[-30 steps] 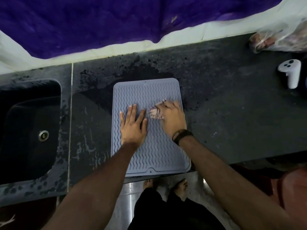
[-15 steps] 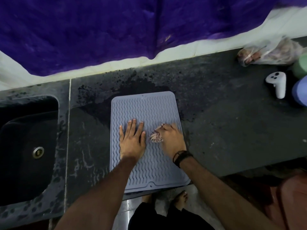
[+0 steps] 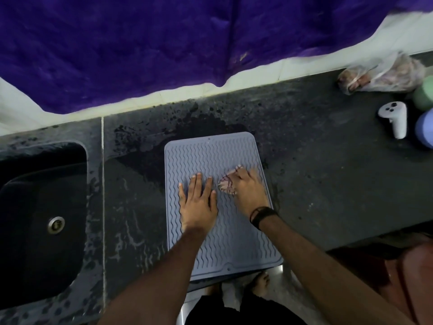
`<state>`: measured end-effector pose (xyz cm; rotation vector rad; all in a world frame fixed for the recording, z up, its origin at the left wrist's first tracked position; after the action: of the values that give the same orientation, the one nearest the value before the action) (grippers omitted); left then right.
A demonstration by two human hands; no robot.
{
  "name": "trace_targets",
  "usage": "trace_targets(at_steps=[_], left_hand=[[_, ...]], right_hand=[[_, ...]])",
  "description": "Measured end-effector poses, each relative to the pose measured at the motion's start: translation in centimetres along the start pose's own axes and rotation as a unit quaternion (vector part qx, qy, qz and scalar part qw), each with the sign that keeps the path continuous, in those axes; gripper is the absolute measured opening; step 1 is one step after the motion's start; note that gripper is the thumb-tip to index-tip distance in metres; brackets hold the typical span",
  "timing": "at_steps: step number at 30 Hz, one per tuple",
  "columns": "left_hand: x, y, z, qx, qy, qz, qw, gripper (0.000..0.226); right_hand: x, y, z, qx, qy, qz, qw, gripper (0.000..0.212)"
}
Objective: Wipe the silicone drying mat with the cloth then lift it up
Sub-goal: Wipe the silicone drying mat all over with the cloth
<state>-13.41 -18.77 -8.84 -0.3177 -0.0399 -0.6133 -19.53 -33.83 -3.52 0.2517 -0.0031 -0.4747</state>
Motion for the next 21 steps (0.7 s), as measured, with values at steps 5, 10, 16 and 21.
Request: trace_targets(at_steps=[5, 10, 16, 21], left_hand=[[0.0, 0.0, 0.0, -0.010, 0.003, -0.005, 1.000, 0.056], [0.1, -0.2, 0.4, -0.020, 0.001, -0.003, 1.000, 0.057], [0.0, 0.0, 0.1, -0.010, -0.002, 0.000, 1.000, 0.054], [0.1, 0.0, 0.1, -0.002, -0.003, -0.002, 1.000, 0.057]], right_hand=[[4.4, 0.8, 1.6, 0.046, -0.052, 0.006, 0.998, 0.048], [10.0, 4.2, 1.8, 0.031, -0.020, 0.039, 0.999, 0.049], [10.9, 2.5, 2.0, 0.000, 0.000, 0.013, 1.000, 0.043], [11.7, 1.3, 2.5, -0.054, 0.012, -0.059, 0.997, 0.036]])
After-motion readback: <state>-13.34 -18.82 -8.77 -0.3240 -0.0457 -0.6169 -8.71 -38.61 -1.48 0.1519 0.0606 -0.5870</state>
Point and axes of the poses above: each hand's wrist, its own x-axis towards the middle knuckle, its own z-axis out of the back of the hand, y = z × x, the point moved 3 cm from there along x, towards the middle knuckle, and after that the axes turned 6 degrees about -y, right-handed, at the moved point
